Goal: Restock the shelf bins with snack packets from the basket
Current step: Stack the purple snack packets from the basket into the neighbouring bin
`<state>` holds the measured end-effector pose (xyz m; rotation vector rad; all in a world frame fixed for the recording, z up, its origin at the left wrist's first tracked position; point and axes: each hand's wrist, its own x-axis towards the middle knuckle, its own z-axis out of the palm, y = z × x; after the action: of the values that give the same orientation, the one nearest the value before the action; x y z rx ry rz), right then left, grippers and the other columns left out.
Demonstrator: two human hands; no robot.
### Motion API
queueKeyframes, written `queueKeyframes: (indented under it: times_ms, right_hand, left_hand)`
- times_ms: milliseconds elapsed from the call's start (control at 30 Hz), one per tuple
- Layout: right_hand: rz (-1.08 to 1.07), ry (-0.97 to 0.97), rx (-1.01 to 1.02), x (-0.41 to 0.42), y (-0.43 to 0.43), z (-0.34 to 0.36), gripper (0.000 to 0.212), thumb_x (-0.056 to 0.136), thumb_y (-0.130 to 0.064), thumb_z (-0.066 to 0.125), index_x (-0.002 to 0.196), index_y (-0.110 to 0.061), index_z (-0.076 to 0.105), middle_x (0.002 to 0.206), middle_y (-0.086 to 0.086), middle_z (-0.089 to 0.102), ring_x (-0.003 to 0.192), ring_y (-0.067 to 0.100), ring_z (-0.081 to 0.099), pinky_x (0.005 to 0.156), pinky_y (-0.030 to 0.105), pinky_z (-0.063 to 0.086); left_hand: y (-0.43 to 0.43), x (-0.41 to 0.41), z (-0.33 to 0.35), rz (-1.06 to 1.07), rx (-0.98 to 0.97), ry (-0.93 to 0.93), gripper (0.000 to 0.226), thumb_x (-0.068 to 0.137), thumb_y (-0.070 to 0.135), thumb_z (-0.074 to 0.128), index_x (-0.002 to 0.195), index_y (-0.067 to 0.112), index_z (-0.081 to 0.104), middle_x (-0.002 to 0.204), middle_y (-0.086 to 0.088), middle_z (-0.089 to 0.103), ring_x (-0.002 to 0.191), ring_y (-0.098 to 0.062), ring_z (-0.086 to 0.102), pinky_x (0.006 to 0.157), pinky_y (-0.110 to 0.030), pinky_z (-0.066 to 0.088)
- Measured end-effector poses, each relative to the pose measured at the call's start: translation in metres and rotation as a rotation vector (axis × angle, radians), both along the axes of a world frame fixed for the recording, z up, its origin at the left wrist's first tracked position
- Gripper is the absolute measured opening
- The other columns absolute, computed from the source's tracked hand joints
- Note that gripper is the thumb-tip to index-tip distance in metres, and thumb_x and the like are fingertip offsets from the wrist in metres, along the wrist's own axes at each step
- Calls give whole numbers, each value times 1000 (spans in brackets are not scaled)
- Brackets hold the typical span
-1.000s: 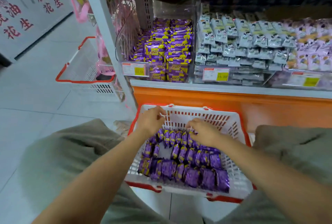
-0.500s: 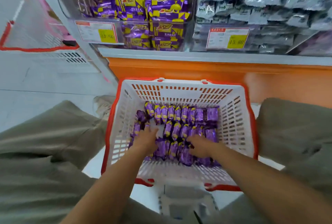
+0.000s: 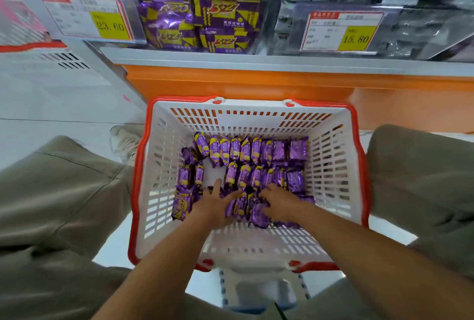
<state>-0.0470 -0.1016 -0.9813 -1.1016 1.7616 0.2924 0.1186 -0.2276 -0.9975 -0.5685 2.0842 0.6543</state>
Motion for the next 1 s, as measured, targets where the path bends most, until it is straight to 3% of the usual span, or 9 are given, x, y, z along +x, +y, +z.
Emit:
queueKeyframes:
  times_ms: [267,400,533,700,867,933,1000]
  right_hand:
    - [-4,-20,3,0,1,-1,50,98,-33,52,141,-10,42,135,12,37,116,31,50,96,39,45]
    - [-8,-34,1,-1,2,-1,48,98,-34,51,139,-8,44,134,12,38,115,30,50,97,41,45]
    - [-32,-57,-19,-3,4,-2,48,99,-34,50,139,-9,45,135,11,39,116,28,49,96,36,43]
    - [-46,-71,-35,-4,4,-2,50,99,-33,50,143,-11,41,138,11,38,118,28,48,95,33,42]
    - [-46,-75,-37,-4,3,-2,51,100,-34,49,144,-12,39,140,11,37,118,28,49,95,35,43]
    - [-59,-91,-24,-5,3,-1,50,100,-32,50,145,-12,39,139,11,38,118,28,49,96,35,43]
    - [-127,-106,-41,-5,-1,1,47,99,-30,51,142,-11,44,136,11,42,115,29,51,95,36,45]
  left_hand:
    - [-1,4,10,-208,-30,44,72,97,40,52,149,52,3,159,-12,-23,143,-51,7,103,-55,43]
    - [4,2,7,-249,-52,-23,54,99,32,50,147,44,29,160,-10,-21,143,-50,5,101,-55,44]
    - [3,3,5,-74,-32,33,38,95,34,54,130,23,45,156,-18,0,137,-49,19,99,-55,44]
    - [-6,8,3,199,-23,110,32,91,42,60,108,16,51,134,-12,22,125,-38,30,96,-49,43]
    - [-13,7,3,319,-19,210,14,91,20,60,102,18,52,130,-14,25,119,-35,32,95,-43,43]
    - [-19,3,8,463,4,300,11,91,16,60,98,20,53,126,-13,27,113,-32,38,96,-38,44]
    - [-25,-3,21,706,92,406,14,92,10,58,91,22,51,119,-11,30,102,-22,44,81,-23,50]
